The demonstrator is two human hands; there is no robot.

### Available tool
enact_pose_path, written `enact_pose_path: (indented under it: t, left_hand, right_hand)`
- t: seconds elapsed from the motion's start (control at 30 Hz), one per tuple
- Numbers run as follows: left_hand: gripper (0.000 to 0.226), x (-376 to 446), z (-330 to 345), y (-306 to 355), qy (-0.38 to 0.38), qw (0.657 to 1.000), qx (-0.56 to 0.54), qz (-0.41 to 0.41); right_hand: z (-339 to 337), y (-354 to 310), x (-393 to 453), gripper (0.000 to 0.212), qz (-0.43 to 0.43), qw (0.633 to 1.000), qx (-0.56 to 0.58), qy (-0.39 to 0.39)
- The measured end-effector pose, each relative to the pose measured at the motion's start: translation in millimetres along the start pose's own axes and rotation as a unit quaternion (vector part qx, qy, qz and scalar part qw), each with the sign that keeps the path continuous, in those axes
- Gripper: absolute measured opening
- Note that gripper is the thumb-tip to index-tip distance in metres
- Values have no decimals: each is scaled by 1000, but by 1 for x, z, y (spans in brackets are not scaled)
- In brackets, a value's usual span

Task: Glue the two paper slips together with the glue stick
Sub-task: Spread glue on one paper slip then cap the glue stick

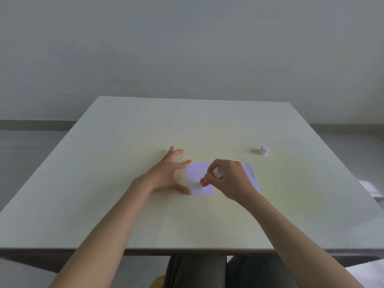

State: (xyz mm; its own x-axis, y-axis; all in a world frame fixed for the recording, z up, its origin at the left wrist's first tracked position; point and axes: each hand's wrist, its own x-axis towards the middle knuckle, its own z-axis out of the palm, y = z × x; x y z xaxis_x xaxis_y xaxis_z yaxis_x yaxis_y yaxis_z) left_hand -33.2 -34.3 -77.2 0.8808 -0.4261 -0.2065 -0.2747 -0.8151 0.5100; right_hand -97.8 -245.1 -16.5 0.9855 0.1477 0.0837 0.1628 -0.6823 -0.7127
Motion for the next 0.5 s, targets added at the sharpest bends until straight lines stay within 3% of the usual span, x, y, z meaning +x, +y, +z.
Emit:
enact_pose_path:
  t: [0.5]
  left_hand:
    - [106, 3, -2, 1, -13, 993, 102, 50]
  right_hand:
    - [-28, 13, 17, 6, 38, 996, 2, 76]
